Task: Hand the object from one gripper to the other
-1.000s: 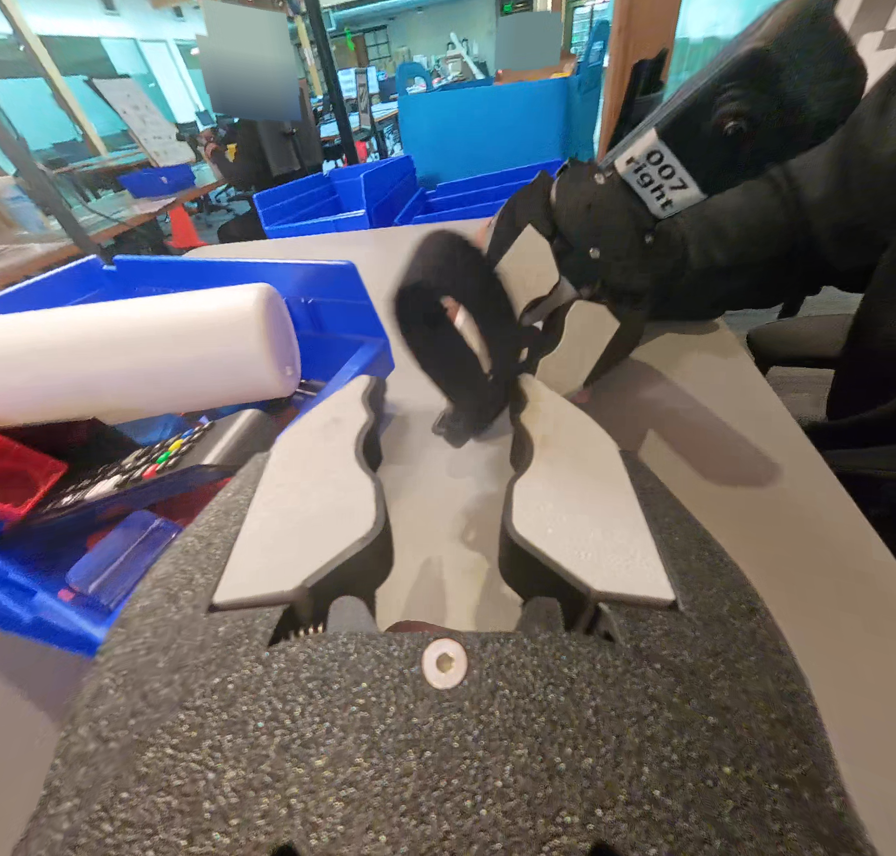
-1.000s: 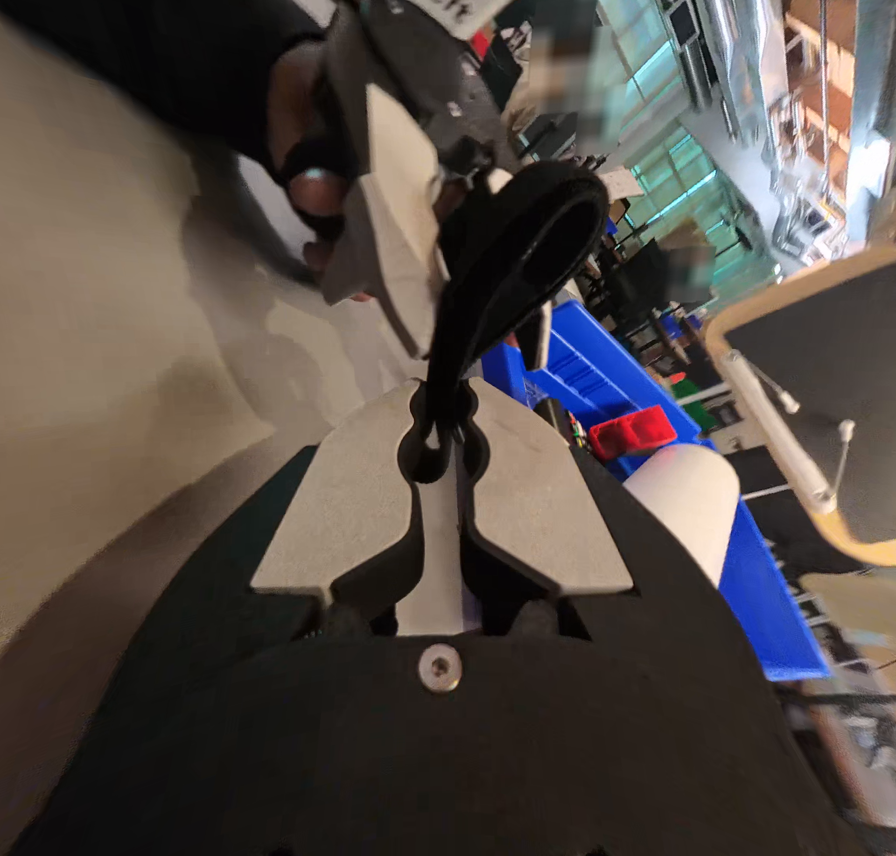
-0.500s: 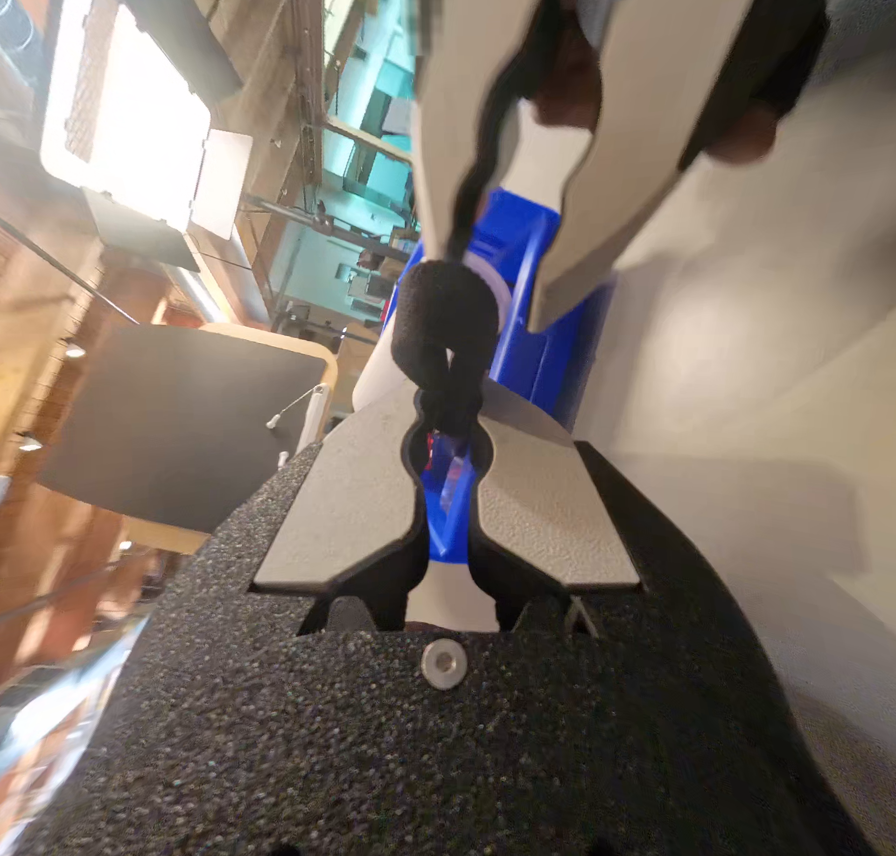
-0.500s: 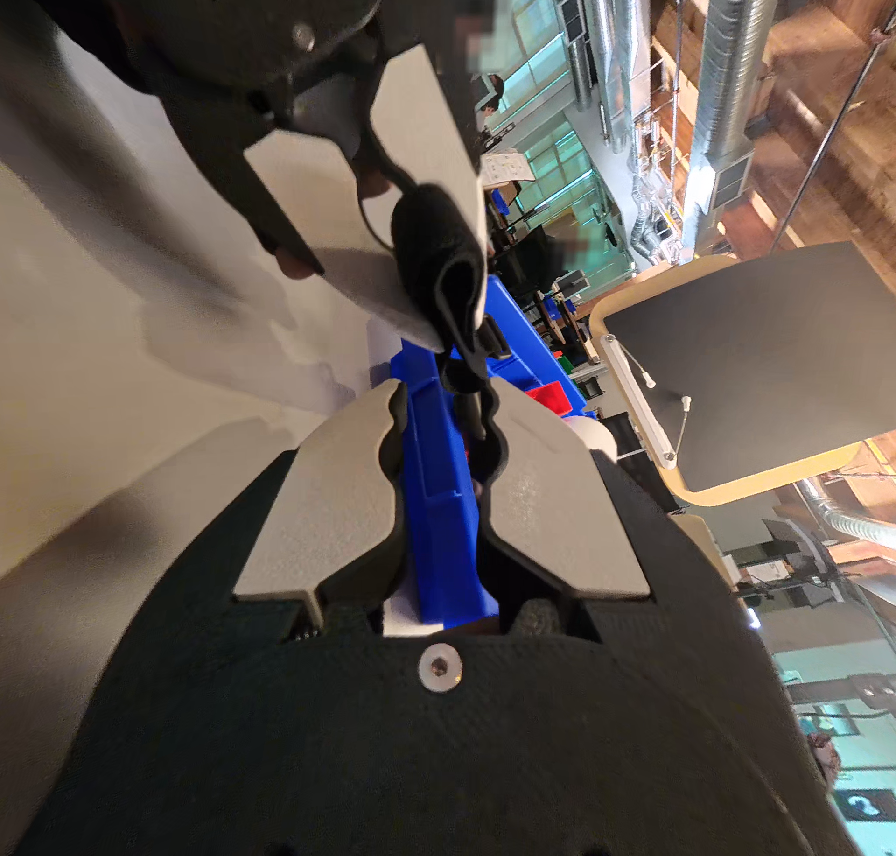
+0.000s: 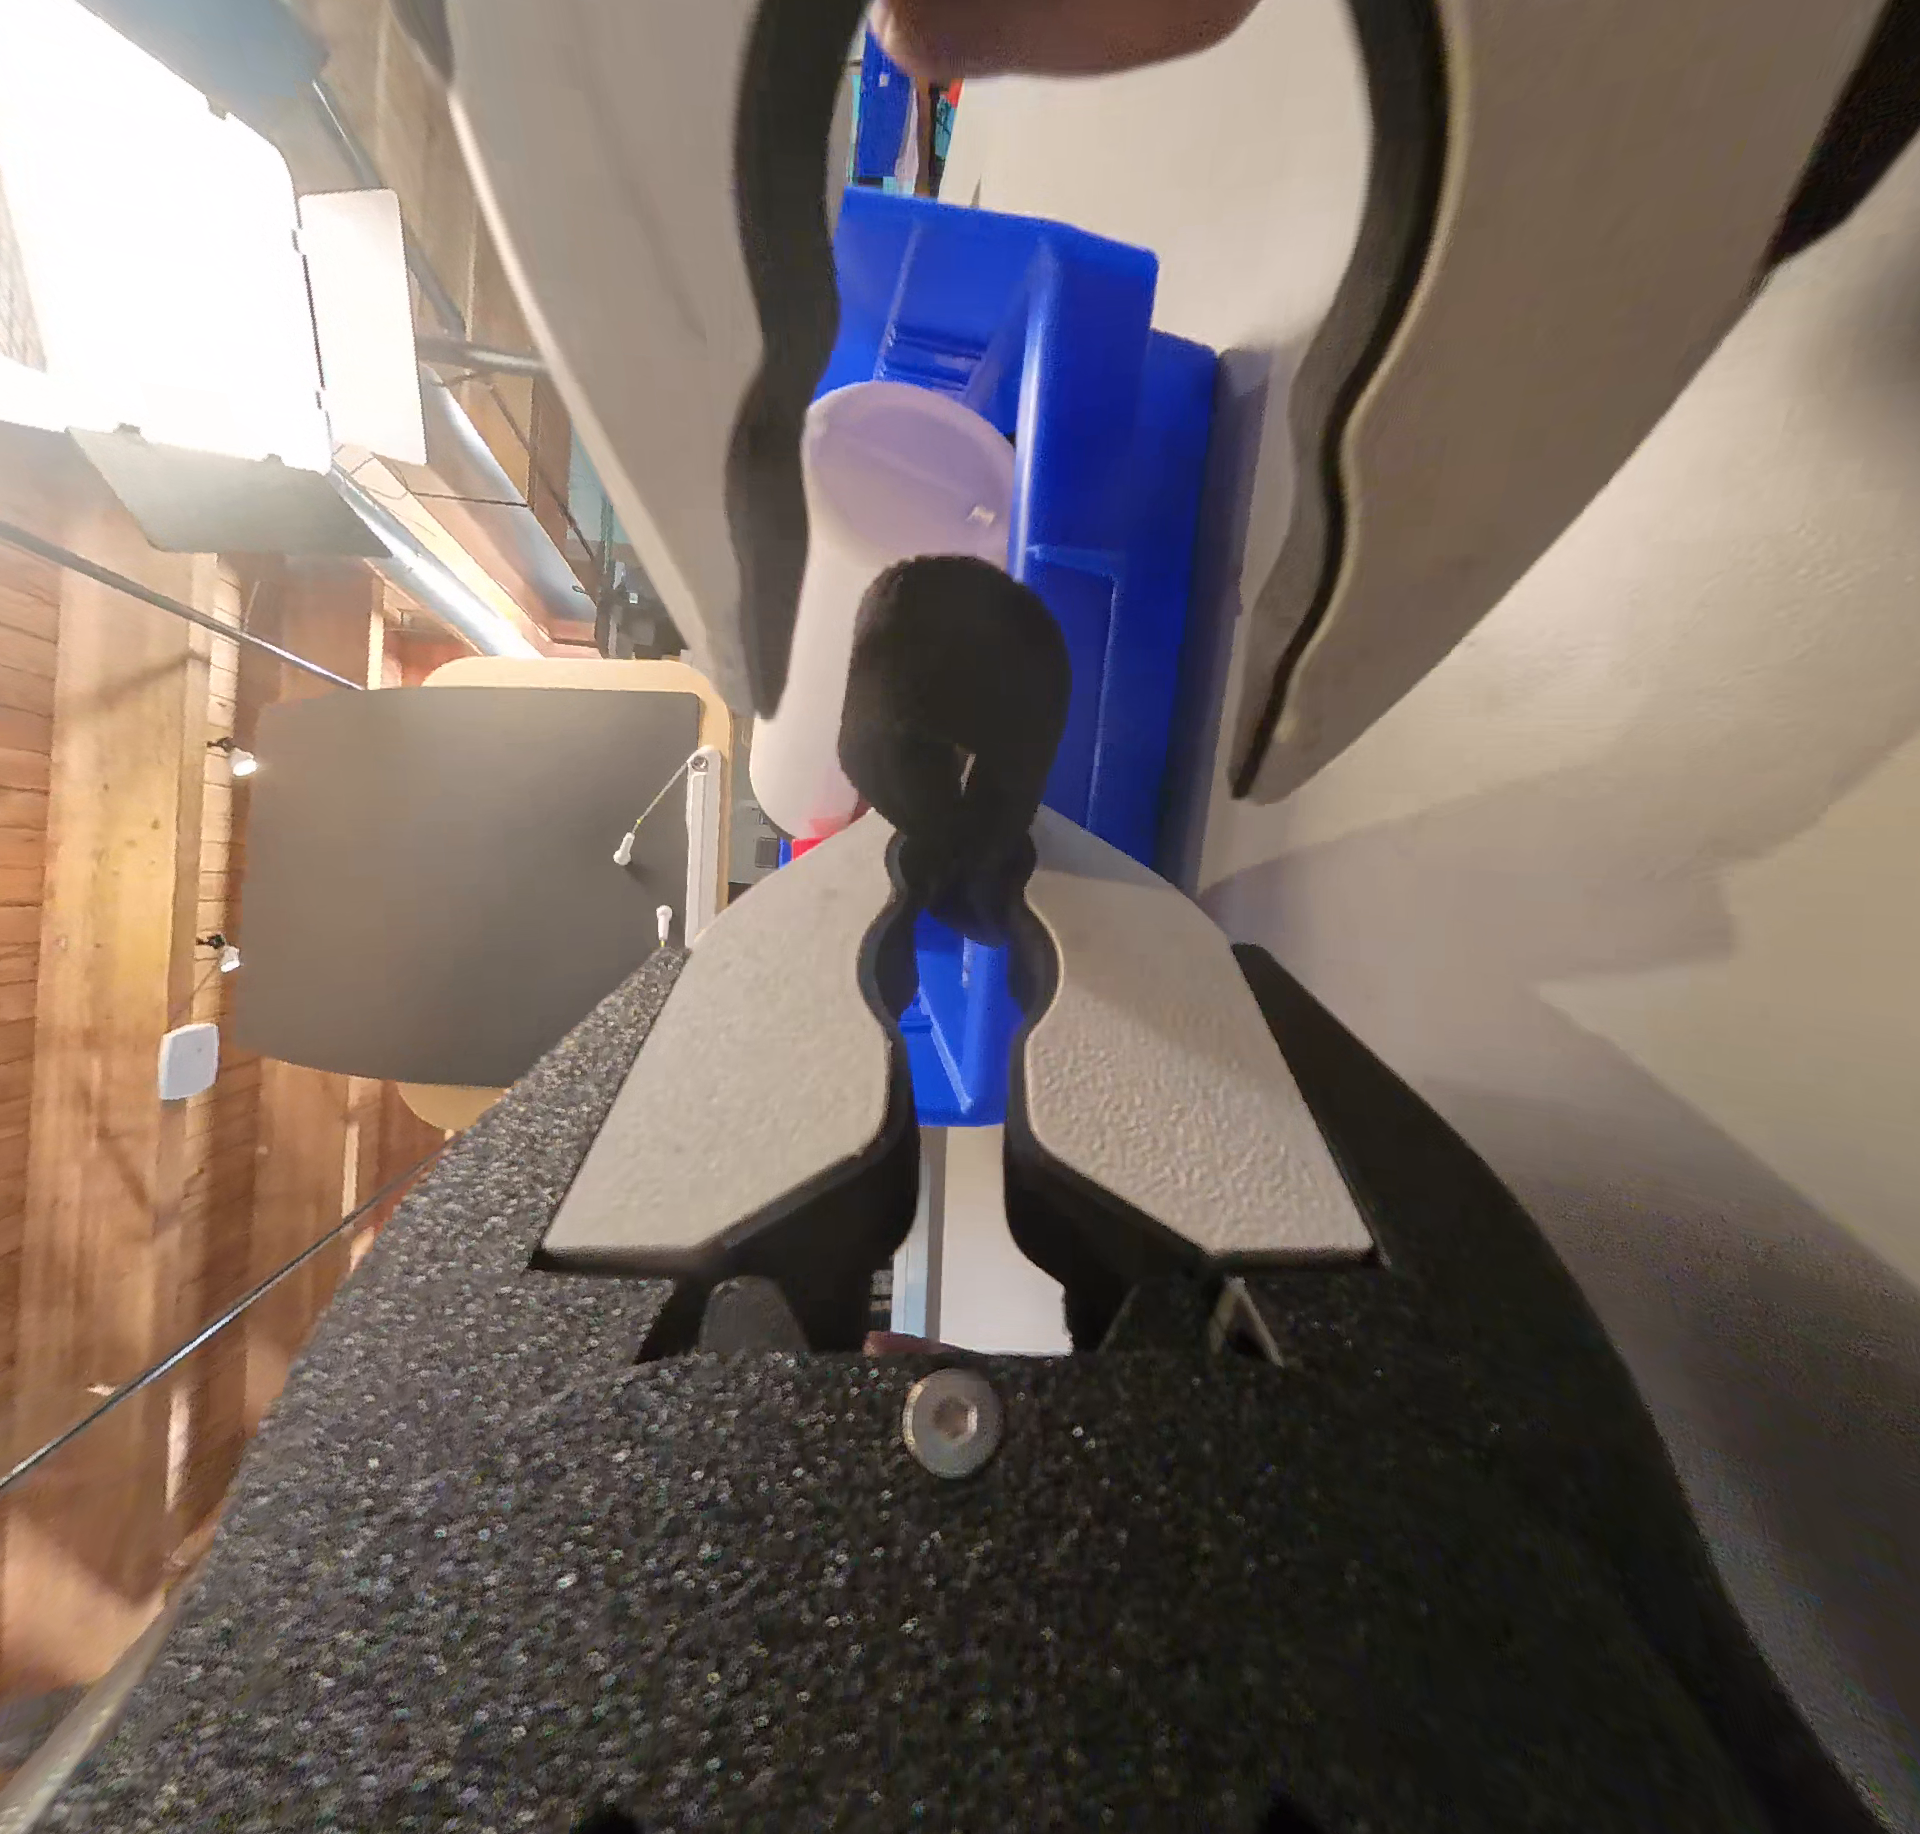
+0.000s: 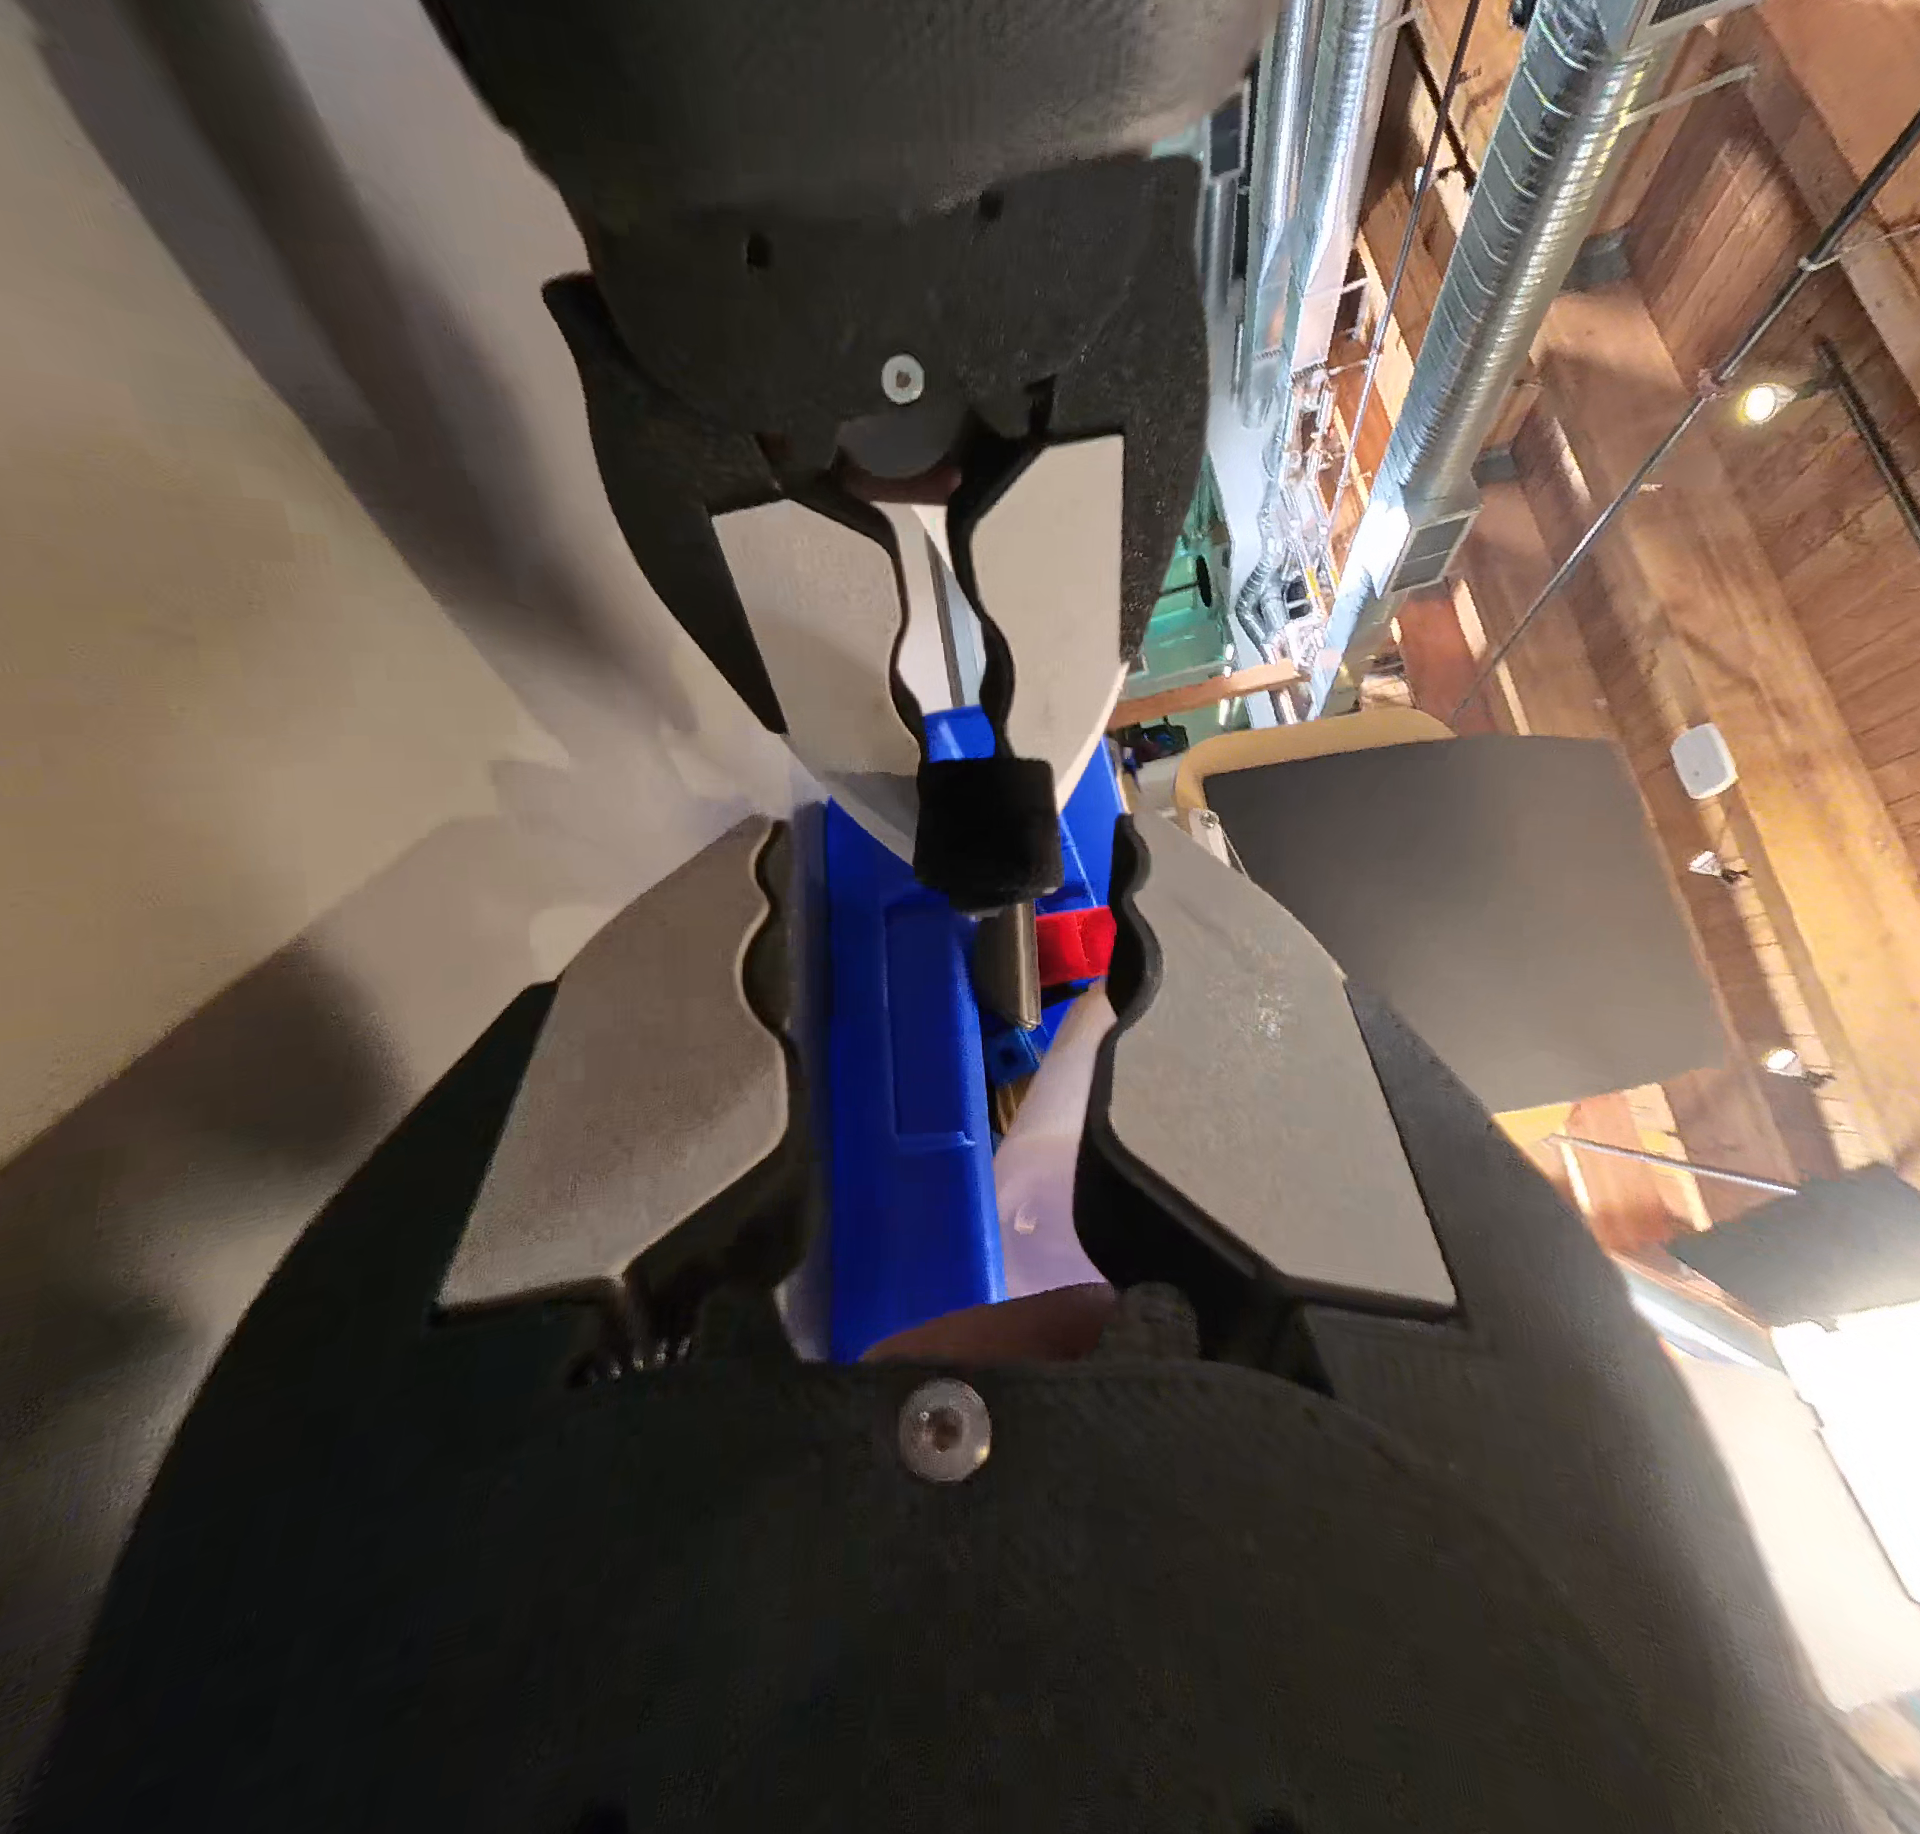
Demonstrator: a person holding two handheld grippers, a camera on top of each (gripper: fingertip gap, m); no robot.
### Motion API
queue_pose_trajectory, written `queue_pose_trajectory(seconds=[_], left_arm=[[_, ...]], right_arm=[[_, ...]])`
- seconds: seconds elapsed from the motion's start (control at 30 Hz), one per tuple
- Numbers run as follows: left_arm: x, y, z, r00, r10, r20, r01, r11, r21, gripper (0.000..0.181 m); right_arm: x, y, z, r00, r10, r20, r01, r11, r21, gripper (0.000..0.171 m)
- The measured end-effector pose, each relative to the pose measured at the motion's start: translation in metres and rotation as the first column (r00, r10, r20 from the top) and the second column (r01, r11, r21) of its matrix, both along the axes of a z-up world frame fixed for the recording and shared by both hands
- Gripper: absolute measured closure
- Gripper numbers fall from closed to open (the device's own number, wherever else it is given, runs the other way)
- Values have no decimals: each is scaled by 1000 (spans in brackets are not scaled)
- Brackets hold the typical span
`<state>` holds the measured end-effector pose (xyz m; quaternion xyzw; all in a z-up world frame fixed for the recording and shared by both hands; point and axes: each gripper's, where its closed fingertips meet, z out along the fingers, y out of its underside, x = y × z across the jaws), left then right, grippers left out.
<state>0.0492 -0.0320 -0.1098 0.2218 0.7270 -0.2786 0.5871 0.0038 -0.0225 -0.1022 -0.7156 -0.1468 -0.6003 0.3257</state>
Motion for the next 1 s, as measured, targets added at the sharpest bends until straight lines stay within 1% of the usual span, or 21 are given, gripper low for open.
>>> queue_pose_trajectory(seconds=[0.1, 0.17, 0.2, 0.27, 0.37, 0.43, 0.47, 0.53, 0.57, 0.6, 0.67, 0.73, 0.77, 0.8, 0.83, 0.87, 0.93, 1.0], left_arm=[[-5, -4, -2, 1000, -21, 0, 21, 1000, 9, 167], [-5, -4, -2, 1000, -18, -11, 18, 1000, -1, 165], [-5, -4, -1, 999, -21, -40, 20, 999, -29, 163], [-6, -5, 2, 988, -50, -143, 32, 991, -127, 159], [-4, -4, 12, 949, -98, -301, 9, 959, -284, 150], [0, -1, 17, 897, -137, -420, -36, 925, -377, 144], [1, 0, 19, 857, -170, -487, -64, 901, -428, 142], [1, 1, 28, 734, -286, -616, -131, 830, -542, 141], [0, 1, 33, 650, -360, -669, -177, 784, -595, 141], [-1, 1, 37, 551, -440, -709, -227, 739, -635, 140], [-8, -2, 41, 299, -596, -745, -317, 675, -666, 139], [-21, -9, 42, 44, -698, -715, -373, 652, -660, 134], [-29, -13, 42, -60, -732, -679, -387, 644, -660, 132], [-35, -17, 43, -143, -757, -638, -395, 635, -664, 131], [-41, -20, 44, -202, -777, -596, -404, 621, -672, 129], [-45, -24, 47, -236, -796, -558, -412, 602, -684, 125], [-50, -29, 53, -257, -834, -488, -424, 551, -719, 122], [-54, -31, 60, -254, -868, -427, -437, 497, -750, 122]], right_arm=[[5, -2, -3, 999, -43, 16, 44, 999, -22, 125], [7, -5, -1, 998, -53, 25, 53, 998, -17, 146], [8, -7, 0, 998, -54, 19, 55, 998, -6, 148], [11, -12, 6, 998, -67, -2, 67, 997, 38, 152], [17, -23, 22, 995, -75, -71, 87, 979, 186, 156], [21, -33, 35, 991, -61, -118, 95, 947, 306, 157], [24, -39, 42, 990, -55, -133, 100, 928, 360, 158], [28, -51, 55, 986, -44, -163, 116, 877, 466, 158], [29, -56, 61, 983, -25, -181, 117, 846, 520, 158], [28, -60, 67, 980, 10, -199, 109, 810, 576, 158], [24, -63, 79, 967, 122, -224, 67, 726, 685, 158], [17, -64, 89, 937, 255, -238, 28, 626, 780, 158], [15, -64, 93, 917, 317, -244, 20, 574, 819, 158], [12, -63, 96, 893, 376, -247, 14, 524, 851, 158], [10, -61, 99, 867, 432, -249, 14, 477, 879, 155], [8, -58, 100, 838, 485, -252, 20, 433, 901, 158], [6, -52, 99, 774, 577, -262, 49, 358, 932, 157], [5, -45, 95, 718, 639, -277, 81, 318, 945, 157]])
